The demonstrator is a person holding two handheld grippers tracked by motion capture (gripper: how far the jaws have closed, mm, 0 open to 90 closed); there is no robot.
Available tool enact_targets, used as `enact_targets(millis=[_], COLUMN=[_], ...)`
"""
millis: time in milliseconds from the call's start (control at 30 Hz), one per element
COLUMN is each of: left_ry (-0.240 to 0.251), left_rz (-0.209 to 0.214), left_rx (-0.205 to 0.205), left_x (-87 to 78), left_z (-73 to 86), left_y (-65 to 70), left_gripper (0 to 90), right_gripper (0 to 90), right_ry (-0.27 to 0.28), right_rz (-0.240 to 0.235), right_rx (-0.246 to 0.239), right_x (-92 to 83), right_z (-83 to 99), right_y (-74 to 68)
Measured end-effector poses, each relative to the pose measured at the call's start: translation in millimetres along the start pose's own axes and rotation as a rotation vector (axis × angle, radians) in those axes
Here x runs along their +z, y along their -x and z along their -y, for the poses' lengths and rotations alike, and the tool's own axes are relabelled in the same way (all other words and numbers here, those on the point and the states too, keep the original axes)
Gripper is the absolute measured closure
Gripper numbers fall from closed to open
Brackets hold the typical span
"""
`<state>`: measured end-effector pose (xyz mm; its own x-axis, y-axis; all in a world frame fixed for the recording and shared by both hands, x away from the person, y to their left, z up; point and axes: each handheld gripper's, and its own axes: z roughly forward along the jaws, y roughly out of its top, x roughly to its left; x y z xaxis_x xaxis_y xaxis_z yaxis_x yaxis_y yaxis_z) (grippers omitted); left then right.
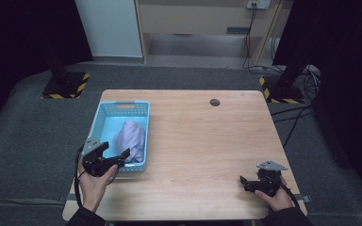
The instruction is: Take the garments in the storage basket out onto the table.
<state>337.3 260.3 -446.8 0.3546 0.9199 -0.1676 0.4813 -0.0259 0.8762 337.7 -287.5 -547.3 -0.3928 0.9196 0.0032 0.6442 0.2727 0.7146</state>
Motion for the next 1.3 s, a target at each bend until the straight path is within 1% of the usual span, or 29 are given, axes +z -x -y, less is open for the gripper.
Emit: enact_targets(millis=[133, 300, 500, 567, 700, 867, 1067, 1300], left_ry=[0.000, -0.004, 0.008, 0.002, 0.012, 0.018, 0.017, 0.018], left_rz=[0.000, -0.003, -0.012, -0.018, -0.022, -0.018, -0.020, -0.022], left_rx=[0.002, -0.005, -0.020, -0.013, -0.012, -0.012, -0.015, -0.028], left_x=[3.5, 6.9, 7.8, 8.4, 9.3, 12.2, 16.4, 21.5], left_z=[-0.9, -1.6, -3.6, -6.0, -12.3, -19.7, -23.6, -27.6], left_y=[-1.1, -4.0, -9.6, -10.5, -11.5, -11.2, -13.7, -17.8], left_gripper=[7.8, 8.0, 8.3, 8.3, 8.3, 8.6, 8.6, 8.7], right_gripper=[0.4, 0.4, 0.4, 0.4, 0.4, 0.4, 0.4, 0.4], right_ry=[0.000, 0.000, 0.000, 0.000, 0.000, 0.000, 0.000, -0.001], right_rz=[0.000, 0.000, 0.000, 0.000, 0.000, 0.000, 0.000, 0.000], right_rx=[0.000, 0.000, 0.001, 0.000, 0.000, 0.002, 0.000, 0.002], right_x=[0.0, 0.0, 0.0, 0.0, 0.0, 0.0, 0.0, 0.0], right_z=[0.0, 0.0, 0.0, 0.0, 0.0, 0.0, 0.0, 0.0], right_y=[0.0, 0.0, -0.1, 0.0, 0.0, -0.1, 0.0, -0.1])
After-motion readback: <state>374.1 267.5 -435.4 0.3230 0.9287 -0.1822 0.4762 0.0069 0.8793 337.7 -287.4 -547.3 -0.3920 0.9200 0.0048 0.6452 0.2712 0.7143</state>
